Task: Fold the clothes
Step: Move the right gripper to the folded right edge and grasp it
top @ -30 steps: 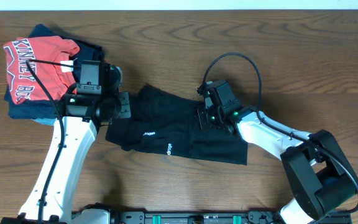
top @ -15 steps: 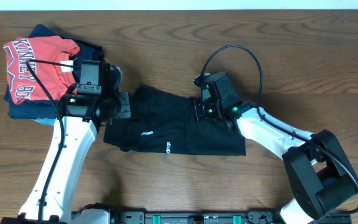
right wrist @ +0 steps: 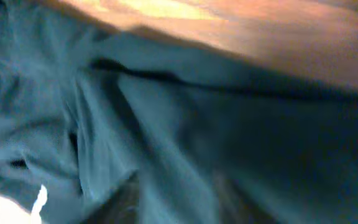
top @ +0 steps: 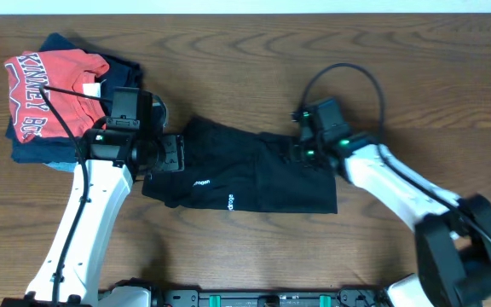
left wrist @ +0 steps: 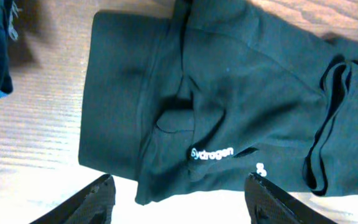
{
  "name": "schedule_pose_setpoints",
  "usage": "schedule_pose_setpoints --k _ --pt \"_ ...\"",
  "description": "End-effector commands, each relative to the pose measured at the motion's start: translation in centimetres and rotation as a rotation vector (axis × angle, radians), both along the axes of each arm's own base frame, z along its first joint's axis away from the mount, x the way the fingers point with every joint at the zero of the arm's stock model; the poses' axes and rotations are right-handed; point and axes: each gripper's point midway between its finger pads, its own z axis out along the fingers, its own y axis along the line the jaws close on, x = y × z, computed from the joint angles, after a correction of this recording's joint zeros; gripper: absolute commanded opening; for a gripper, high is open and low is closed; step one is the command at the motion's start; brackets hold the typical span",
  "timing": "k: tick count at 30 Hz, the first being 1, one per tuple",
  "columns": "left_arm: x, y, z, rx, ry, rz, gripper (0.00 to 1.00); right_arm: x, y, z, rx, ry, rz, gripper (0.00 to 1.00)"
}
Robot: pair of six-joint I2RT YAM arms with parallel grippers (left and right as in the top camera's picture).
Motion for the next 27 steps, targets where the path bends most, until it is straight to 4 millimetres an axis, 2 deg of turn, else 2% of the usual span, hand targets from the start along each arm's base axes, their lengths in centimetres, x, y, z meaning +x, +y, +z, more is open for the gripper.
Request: schedule_pose_setpoints --k 1,3,8,11,14,17,24,27 --pt "-0.1 0.4 -0.8 0.013 0.006 0.010 0.69 -0.4 -1.6 1.0 0.005 0.045 -0.076 0.11" --pt "-0.2 0.4 -2.0 0.013 0.027 0.009 0.70 -1.5 -2.4 0.1 -0.022 0.103 -0.088 0.04" --pt "-0.3 0.3 -4.5 0.020 0.107 0.009 0.70 -3.5 -4.1 -2.9 -0.093 0.197 -0.163 0.03" --pt "0.0 0.3 -5.5 0.020 0.127 0.007 0.71 -4.2 -6.1 -5.0 -0.175 0.241 -0.289 0.02" --pt "0.5 0.2 -5.7 0.019 0.118 0.007 0.78 -4.7 -7.9 -6.3 -0.229 0.279 -0.392 0.02" --pt "0.8 0.2 -5.7 0.017 0.106 0.007 0.84 -4.5 -9.6 -7.0 -0.244 0.303 -0.483 0.02" --pt "0.9 0.2 -6.1 0.018 0.115 0.007 0.95 -4.4 -13.6 -7.2 -0.263 0.344 -0.608 0.01" --pt "1.0 -0.4 -6.9 -0.008 0.137 -0.010 1.00 -4.1 -13.4 -7.1 -0.234 0.339 -0.545 0.01"
